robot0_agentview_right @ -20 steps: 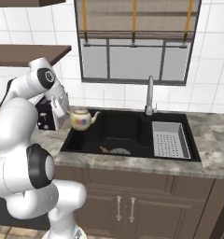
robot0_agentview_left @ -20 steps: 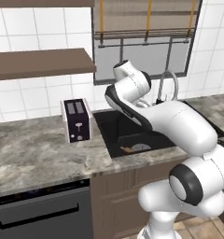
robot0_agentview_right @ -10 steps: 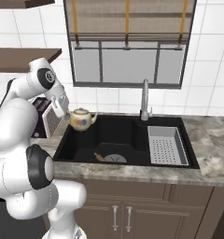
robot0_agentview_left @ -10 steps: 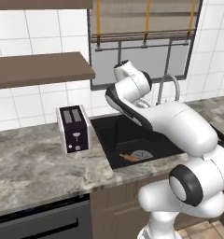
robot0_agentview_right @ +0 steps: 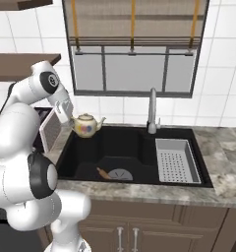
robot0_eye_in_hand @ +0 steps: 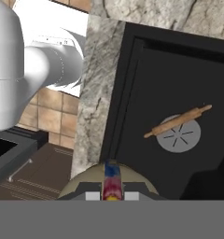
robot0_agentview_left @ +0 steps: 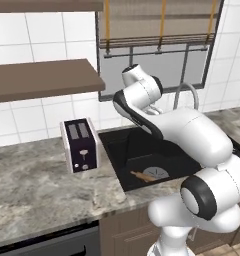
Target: Pick the teapot and teapot and place them in the sink. Then turn on the water.
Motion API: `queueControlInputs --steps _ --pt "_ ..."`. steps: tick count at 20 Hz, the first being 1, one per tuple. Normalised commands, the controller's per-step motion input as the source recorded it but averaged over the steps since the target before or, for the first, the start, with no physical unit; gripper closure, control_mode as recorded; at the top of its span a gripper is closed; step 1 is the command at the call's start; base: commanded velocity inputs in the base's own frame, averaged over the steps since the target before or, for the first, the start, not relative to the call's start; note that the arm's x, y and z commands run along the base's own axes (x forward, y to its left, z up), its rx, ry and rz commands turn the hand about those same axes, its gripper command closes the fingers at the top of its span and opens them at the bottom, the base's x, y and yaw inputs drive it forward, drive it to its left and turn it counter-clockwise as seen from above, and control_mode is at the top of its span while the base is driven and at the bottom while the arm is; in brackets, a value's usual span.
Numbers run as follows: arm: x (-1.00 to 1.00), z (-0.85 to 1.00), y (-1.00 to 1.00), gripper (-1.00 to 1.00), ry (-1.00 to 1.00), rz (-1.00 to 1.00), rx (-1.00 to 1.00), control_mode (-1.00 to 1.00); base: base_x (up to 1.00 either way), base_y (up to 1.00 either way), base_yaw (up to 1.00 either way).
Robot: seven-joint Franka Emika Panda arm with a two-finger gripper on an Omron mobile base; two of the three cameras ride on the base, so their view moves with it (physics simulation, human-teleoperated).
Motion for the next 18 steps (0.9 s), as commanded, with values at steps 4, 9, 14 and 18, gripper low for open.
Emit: queueControlInputs --steps 4,9,14,18 --pt "0.0 0.0 0.0 1.0 0.0 0.0 0.0 1.0 0.38 0.0 0.0" --pt "0.0 0.0 0.0 1.0 0.0 0.0 0.0 1.0 0.43 0.01 0.0" --pt "0.0 0.0 0.0 1.0 0.0 0.0 0.0 1.0 0.41 0.02 0.0" --pt "0.0 0.0 0.0 1.0 0.0 0.0 0.0 1.0 0.32 0.0 0.0"
